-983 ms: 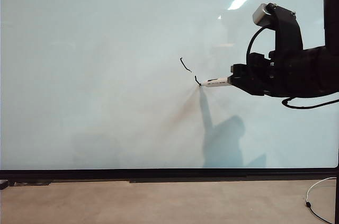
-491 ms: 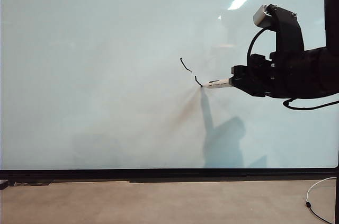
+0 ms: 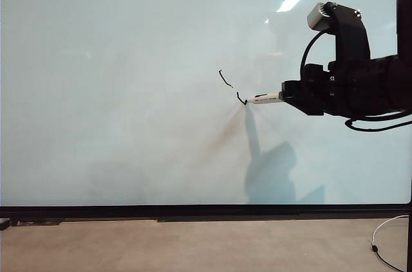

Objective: Pick up the pen on the shelf to the right of the whiteboard and draw a check mark.

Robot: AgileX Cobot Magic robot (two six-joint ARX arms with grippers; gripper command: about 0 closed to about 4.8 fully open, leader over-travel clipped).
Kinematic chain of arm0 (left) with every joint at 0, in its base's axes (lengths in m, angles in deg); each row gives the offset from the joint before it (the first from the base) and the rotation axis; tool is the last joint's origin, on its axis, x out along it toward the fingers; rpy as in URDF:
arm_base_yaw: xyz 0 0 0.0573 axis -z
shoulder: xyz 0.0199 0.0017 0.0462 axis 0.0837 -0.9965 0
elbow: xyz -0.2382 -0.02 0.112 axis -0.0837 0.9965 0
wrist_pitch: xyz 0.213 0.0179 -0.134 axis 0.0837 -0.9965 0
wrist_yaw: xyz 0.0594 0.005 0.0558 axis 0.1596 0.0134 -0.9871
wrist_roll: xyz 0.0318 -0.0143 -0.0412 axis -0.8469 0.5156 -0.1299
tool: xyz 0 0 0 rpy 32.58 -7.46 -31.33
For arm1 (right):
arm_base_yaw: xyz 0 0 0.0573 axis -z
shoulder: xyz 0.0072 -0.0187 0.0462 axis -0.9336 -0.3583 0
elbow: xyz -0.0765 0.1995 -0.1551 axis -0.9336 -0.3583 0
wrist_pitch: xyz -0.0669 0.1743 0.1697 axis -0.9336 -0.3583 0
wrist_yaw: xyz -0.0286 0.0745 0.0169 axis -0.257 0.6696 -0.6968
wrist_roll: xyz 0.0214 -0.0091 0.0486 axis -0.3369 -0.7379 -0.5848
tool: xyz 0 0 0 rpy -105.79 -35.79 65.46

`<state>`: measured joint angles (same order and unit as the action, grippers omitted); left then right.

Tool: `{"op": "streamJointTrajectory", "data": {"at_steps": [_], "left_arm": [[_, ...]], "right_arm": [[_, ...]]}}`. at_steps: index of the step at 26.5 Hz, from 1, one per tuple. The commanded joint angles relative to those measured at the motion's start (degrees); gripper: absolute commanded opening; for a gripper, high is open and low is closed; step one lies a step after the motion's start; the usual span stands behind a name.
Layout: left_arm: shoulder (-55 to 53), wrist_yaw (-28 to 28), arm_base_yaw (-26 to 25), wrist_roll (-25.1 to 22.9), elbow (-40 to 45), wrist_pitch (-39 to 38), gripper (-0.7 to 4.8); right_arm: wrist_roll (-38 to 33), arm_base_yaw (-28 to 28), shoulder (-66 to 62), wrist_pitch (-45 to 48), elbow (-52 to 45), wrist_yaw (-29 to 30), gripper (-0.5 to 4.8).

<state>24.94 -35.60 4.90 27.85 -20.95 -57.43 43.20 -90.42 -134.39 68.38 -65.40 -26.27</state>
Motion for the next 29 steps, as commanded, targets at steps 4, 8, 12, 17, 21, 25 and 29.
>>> {"op": "streamJointTrajectory", "data": {"at_steps": [4,8,12,17,21,25,29], "left_arm": [[-0.02,0.02,0.00,-0.24,-0.17,0.72,-0.04],[-0.02,0.02,0.00,-0.24,-0.17,0.72,-0.05],[-0.02,0.02,0.02,-0.24,-0.17,0.74,-0.04],[-0.02,0.00,0.02,-0.24,-0.15,0.72,-0.04],[-0.02,0.02,0.02,-0.24,-0.15,0.72,-0.04],[-0.02,0.02,0.00,-0.24,-0.17,0.74,-0.05],[-0.02,0.02,0.00,-0.24,-0.17,0.74,-0.04]], "right_arm": [[0.74,0.35,1.31,1.60,-0.02,-1.97,-0.06],[0.98,0.83,2.05,1.60,-0.24,-2.19,-0.06],[1.79,1.66,3.98,1.49,-1.36,-2.82,-0.06],[1.97,2.91,5.33,1.40,-2.05,-2.49,-0.06],[2.19,3.37,6.21,1.18,-2.01,-2.36,-0.06],[2.19,4.37,7.13,0.94,-2.01,-2.10,-0.06],[2.29,5.20,8.48,0.72,-2.05,-1.68,-0.06]]}}
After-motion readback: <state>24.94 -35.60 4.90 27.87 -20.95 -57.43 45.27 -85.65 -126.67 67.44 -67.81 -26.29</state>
